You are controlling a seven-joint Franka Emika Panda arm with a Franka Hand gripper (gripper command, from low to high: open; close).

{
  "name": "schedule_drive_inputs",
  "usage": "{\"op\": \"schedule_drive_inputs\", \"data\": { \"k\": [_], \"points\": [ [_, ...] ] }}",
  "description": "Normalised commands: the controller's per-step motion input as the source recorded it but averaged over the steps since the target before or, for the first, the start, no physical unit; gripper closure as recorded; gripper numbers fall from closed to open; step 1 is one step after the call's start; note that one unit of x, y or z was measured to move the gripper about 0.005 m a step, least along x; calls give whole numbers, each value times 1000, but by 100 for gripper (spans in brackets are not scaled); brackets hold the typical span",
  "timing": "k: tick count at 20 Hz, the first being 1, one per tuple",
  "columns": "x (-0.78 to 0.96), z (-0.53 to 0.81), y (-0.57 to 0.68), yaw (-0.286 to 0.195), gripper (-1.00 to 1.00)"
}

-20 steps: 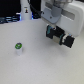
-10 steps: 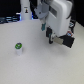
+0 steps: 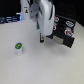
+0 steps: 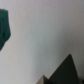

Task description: Open the kcup holder, insert the kcup into the holder, and close the kcup holder

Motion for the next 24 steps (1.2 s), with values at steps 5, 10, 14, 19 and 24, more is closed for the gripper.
{"op": "schedule_drive_inputs", "data": {
  "k": [5, 10, 14, 19, 24],
  "points": [
    [-297, -235, -527, -258, -100],
    [-387, -326, -502, -261, -100],
    [-361, -373, -504, -265, -100],
    [-245, -451, -494, -272, -100],
    [-126, -441, -487, -277, -100]
  ]
}}
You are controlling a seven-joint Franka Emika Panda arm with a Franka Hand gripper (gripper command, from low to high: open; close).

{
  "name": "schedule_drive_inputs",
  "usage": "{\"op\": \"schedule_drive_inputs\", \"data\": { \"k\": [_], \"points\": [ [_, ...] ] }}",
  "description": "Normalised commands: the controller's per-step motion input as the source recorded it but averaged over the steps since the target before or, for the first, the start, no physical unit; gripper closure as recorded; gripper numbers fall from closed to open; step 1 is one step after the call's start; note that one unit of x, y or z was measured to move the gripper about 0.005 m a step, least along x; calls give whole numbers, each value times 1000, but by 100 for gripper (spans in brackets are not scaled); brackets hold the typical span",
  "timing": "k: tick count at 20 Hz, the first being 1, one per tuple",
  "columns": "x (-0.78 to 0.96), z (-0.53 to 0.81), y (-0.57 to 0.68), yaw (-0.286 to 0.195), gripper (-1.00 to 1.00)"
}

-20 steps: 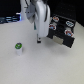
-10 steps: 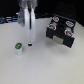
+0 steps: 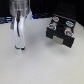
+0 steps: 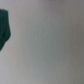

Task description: Open the kcup holder, insert the kcup into the holder, and close the kcup holder

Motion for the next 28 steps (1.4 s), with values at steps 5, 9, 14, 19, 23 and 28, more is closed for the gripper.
{"op": "schedule_drive_inputs", "data": {
  "k": [5, 9, 14, 19, 23, 28],
  "points": [
    [-62, -351, -353, -270, -100],
    [0, -296, -68, -229, -100],
    [0, -108, 0, -202, 100],
    [1, 3, 0, -185, 100],
    [23, 154, 68, -134, 100],
    [130, 582, 357, -40, 100]
  ]
}}
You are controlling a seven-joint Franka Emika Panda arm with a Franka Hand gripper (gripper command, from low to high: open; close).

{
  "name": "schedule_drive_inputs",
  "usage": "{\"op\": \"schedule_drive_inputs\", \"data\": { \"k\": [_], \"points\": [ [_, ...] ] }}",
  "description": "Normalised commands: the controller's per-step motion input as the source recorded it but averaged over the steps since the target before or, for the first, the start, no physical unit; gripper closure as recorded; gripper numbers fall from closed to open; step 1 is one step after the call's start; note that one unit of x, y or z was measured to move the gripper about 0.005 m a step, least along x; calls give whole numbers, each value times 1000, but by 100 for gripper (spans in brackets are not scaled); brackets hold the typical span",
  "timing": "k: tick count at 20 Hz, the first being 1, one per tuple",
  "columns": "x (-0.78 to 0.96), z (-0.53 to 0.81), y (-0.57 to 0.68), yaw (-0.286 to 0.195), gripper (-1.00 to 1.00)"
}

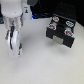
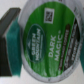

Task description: Open the kcup holder, insert the kcup into the holder, and close the kcup holder

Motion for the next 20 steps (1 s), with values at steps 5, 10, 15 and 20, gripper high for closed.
{"op": "schedule_drive_inputs", "data": {
  "k": [5, 10, 15, 20],
  "points": [
    [289, 809, 579, -30, 100],
    [367, 803, 739, -4, 100],
    [363, 762, 787, 0, 100],
    [291, 725, 802, 0, 100]
  ]
}}
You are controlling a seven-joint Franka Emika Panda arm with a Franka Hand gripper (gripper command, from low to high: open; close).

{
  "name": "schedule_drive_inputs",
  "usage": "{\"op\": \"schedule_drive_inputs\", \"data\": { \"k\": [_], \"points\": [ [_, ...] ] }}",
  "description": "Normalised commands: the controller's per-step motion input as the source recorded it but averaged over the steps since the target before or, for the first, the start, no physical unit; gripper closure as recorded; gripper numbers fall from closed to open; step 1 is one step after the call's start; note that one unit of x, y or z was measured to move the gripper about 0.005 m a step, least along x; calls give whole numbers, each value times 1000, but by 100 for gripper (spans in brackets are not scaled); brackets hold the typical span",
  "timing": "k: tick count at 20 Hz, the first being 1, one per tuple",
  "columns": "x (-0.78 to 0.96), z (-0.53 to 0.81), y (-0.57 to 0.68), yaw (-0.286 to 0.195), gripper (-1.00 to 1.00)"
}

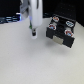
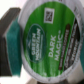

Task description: Open the kcup holder, insert the kcup into the holder, and close the kcup holder

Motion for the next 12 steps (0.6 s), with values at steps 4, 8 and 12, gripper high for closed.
{"op": "schedule_drive_inputs", "data": {
  "k": [4, 8, 12],
  "points": [
    [276, 706, 804, 0, 100],
    [277, 639, 804, 0, 100],
    [319, 484, 784, 0, 100]
  ]
}}
